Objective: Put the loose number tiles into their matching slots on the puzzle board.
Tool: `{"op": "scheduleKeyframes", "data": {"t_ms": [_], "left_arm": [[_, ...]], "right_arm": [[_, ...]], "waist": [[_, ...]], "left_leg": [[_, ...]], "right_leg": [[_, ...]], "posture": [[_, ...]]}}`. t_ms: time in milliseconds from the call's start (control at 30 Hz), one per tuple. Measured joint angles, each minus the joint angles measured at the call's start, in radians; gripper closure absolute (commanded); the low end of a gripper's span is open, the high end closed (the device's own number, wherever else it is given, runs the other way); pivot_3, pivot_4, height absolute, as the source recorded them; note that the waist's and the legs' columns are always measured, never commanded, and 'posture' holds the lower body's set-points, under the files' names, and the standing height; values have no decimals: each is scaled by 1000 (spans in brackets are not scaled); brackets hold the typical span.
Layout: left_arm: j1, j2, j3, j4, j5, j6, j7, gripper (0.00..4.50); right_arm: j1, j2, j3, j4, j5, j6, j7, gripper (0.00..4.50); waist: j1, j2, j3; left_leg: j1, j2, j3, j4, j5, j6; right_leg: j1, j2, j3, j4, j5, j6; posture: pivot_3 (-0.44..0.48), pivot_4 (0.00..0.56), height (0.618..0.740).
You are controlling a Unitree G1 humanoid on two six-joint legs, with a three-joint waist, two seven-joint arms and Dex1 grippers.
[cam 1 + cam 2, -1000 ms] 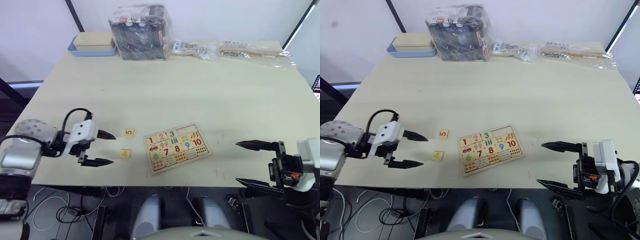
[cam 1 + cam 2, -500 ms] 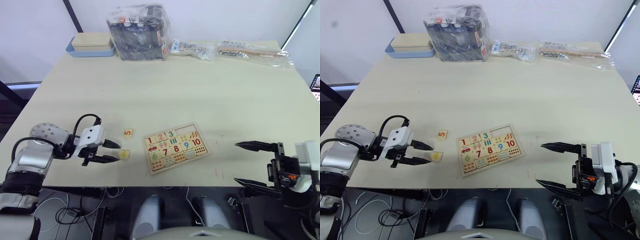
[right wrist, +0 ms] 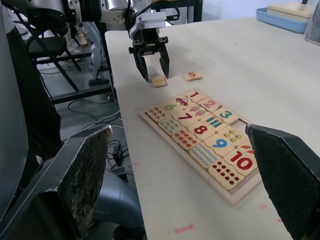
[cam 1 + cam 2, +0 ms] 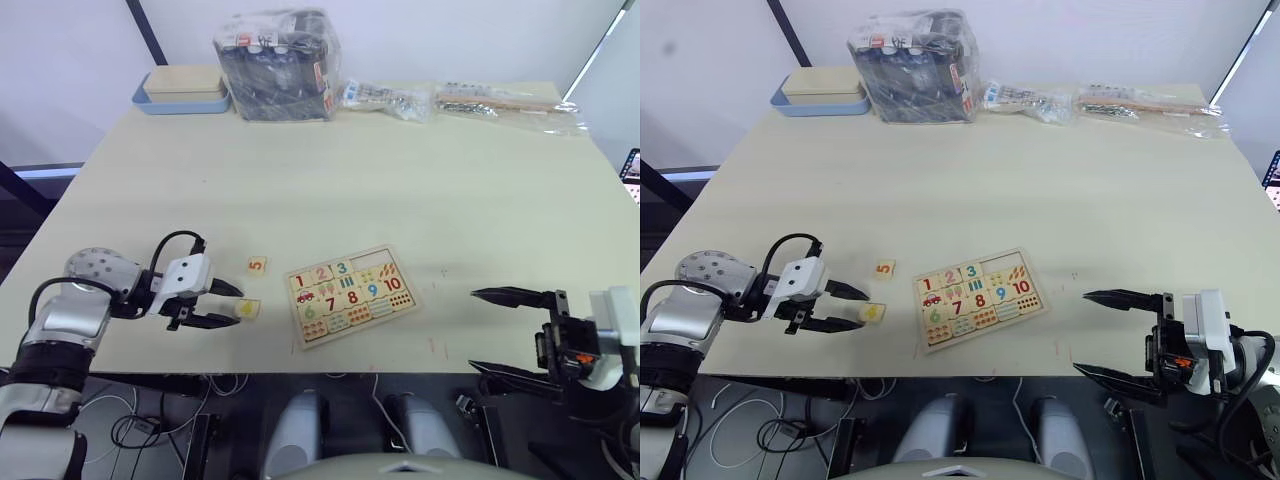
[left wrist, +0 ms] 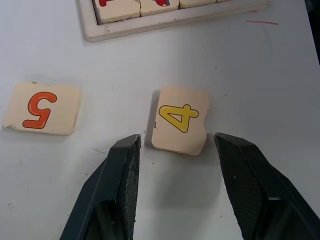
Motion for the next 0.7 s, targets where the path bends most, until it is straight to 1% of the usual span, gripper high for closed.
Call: {"op": "scheduleKeyframes", "data": {"t_ms": [167, 267, 700], "left_arm": [[-23, -9, -15, 16, 0, -13, -6, 1980], [-30, -16, -16, 36, 0, -26, -6, 1980], [-31, -18, -16, 81, -7, -84, -9, 1980]], "right_arm": [[5, 0, 0, 0, 0, -2, -1, 0], [8, 0, 0, -1, 0, -2, -3, 0], [13, 0, 1, -2, -4, -3, -10, 0]], "waist": [[0, 0, 0], [-1, 0, 0], [-1, 0, 0]], "left_leg": [[0, 0, 0, 0, 0, 0], [0, 0, 0, 0, 0, 0], [1, 0, 0, 0, 0, 0]], "right_leg": [[0, 0, 0, 0, 0, 0], [0, 0, 0, 1, 2, 4], [0, 0, 1, 1, 2, 4]], "posture": [[0, 150, 740], [0, 150, 740], [0, 150, 740]]}}
